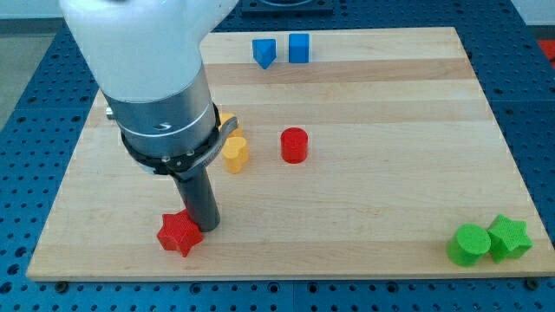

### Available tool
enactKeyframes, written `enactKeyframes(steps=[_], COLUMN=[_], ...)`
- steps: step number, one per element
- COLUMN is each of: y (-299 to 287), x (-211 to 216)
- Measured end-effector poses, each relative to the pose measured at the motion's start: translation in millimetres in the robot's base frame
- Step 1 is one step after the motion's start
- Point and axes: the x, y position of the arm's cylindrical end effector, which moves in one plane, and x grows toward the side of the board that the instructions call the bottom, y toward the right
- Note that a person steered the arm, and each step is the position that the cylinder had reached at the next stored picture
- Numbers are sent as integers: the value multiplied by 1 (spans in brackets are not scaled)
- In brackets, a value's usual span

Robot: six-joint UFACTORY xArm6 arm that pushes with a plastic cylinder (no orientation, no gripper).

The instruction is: Slide the red star towards the bottom left

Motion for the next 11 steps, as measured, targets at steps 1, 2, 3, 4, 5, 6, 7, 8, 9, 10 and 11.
enactKeyframes(steps=[1, 2, 3, 4, 5, 6, 7, 8, 9, 10, 11], y=[-25, -25, -25, 19, 19, -12, -16, -25, -79, -104, -104], x=[0, 0, -2, 3, 3, 27, 27, 18, -1, -6, -6])
